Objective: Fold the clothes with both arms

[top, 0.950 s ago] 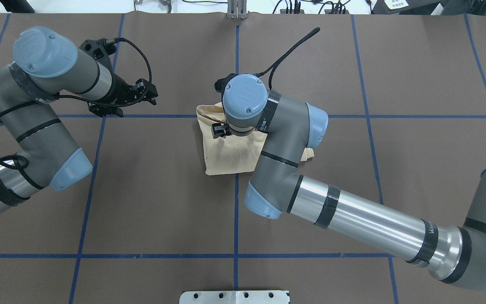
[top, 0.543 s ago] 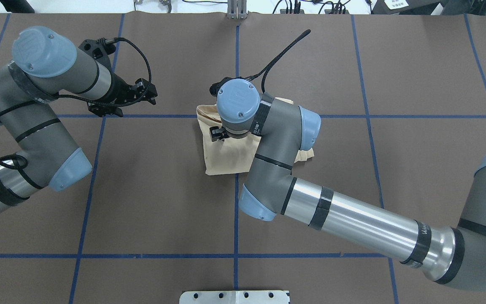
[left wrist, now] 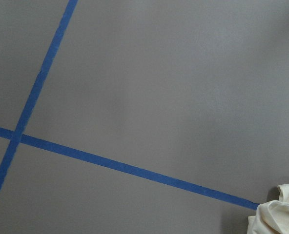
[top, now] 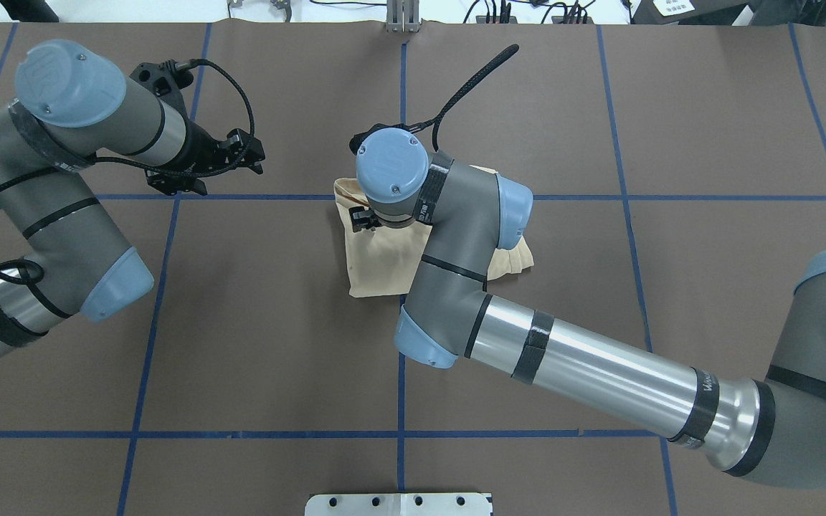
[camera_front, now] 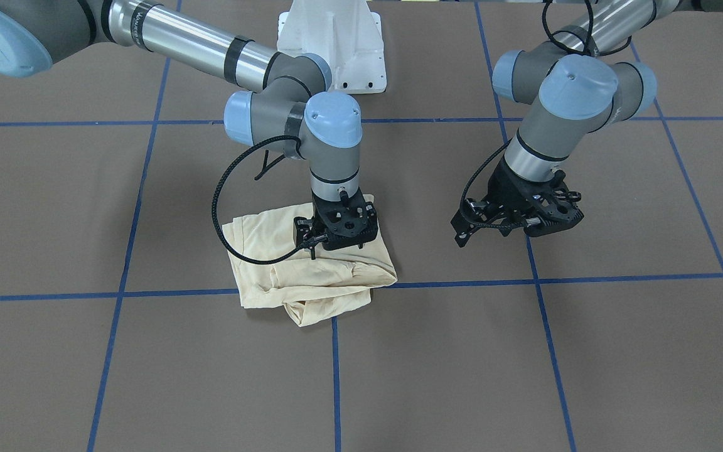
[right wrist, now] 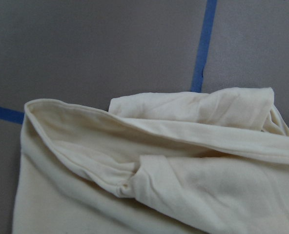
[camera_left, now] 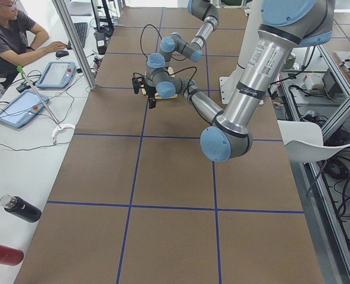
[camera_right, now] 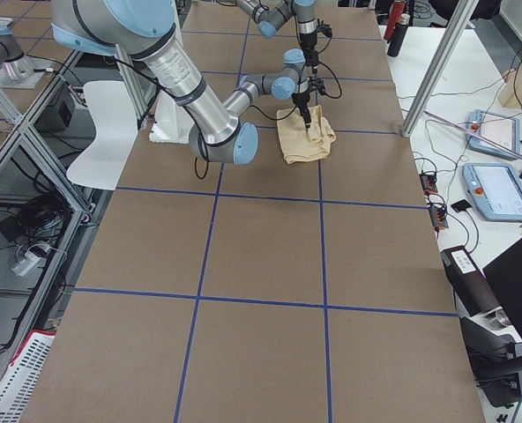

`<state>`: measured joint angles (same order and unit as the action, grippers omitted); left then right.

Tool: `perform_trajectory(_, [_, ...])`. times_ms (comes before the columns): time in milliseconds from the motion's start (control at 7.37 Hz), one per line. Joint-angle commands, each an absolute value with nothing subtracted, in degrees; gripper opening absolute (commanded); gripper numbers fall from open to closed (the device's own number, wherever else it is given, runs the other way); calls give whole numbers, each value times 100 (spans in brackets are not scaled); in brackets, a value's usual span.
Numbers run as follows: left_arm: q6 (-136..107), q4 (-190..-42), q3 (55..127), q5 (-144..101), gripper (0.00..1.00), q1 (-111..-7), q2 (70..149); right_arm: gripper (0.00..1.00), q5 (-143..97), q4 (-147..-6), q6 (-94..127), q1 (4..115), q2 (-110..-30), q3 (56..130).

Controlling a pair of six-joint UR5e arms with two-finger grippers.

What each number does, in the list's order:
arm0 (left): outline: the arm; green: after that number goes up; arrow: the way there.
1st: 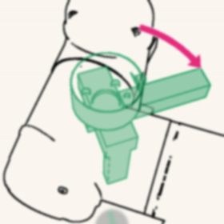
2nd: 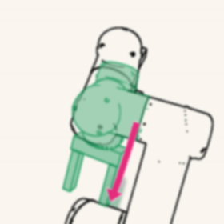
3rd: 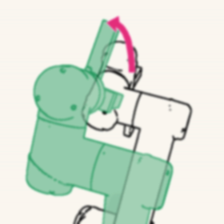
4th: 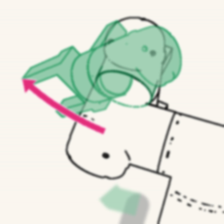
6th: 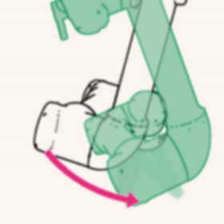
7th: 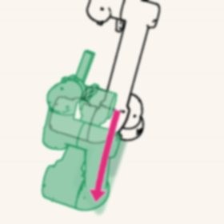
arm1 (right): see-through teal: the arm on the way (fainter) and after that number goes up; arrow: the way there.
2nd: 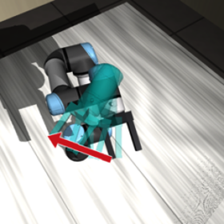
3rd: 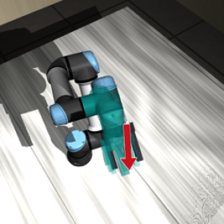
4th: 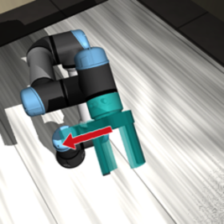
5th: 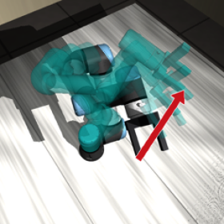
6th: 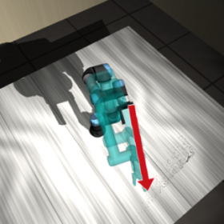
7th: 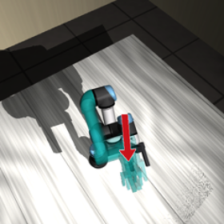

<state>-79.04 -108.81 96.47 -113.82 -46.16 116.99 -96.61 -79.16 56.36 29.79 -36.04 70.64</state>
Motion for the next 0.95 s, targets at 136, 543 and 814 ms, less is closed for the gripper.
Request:
perform_trajectory(136, [-7910,-10881,9650,-11382,99,-4614,11707,100,-9843,-7937,6370,2988,-3674,7119])
perform_trajectory(543, [-7928,-10881,9650,-11382,99,-4614,11733,100,-9861,-7945,6477,3050,-3762,7075])
perform_trajectory(814, [-7937,-10881,9659,-11382,99,-4614,11742,100,-9870,-7954,6469,3173,-3744,7014])
